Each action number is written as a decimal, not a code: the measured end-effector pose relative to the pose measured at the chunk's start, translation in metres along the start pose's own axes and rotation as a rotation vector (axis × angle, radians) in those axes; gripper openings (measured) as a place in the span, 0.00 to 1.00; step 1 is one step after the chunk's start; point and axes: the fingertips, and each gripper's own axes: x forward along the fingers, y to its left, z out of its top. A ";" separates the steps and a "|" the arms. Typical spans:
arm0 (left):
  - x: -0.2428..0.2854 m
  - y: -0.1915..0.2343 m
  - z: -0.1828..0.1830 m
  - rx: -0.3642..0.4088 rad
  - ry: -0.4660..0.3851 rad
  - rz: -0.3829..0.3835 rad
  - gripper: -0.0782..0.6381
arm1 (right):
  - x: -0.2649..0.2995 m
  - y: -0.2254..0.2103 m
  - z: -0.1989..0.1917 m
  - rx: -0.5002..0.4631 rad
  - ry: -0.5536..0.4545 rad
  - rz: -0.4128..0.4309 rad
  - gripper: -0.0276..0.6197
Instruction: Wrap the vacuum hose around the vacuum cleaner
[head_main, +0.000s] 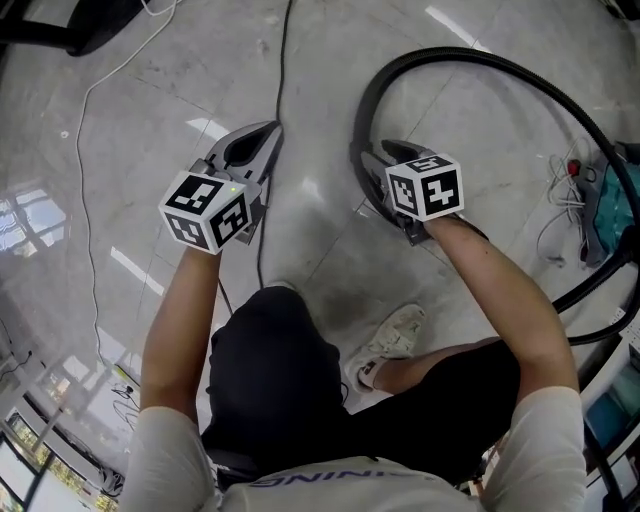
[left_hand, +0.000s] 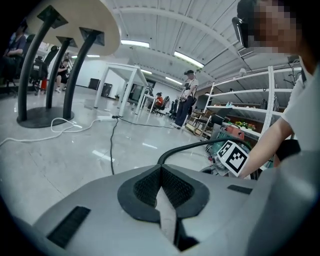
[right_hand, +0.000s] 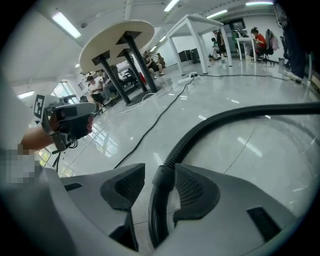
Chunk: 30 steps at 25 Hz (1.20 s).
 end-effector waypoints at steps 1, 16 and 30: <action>0.003 0.001 -0.004 -0.006 0.008 -0.003 0.13 | 0.007 -0.003 -0.005 0.026 0.014 -0.009 0.32; 0.012 0.012 -0.021 -0.032 0.040 -0.043 0.13 | 0.078 -0.018 -0.035 0.113 0.159 -0.189 0.48; -0.005 0.014 -0.019 -0.030 0.021 -0.071 0.13 | 0.071 -0.027 -0.041 -0.034 0.162 -0.300 0.43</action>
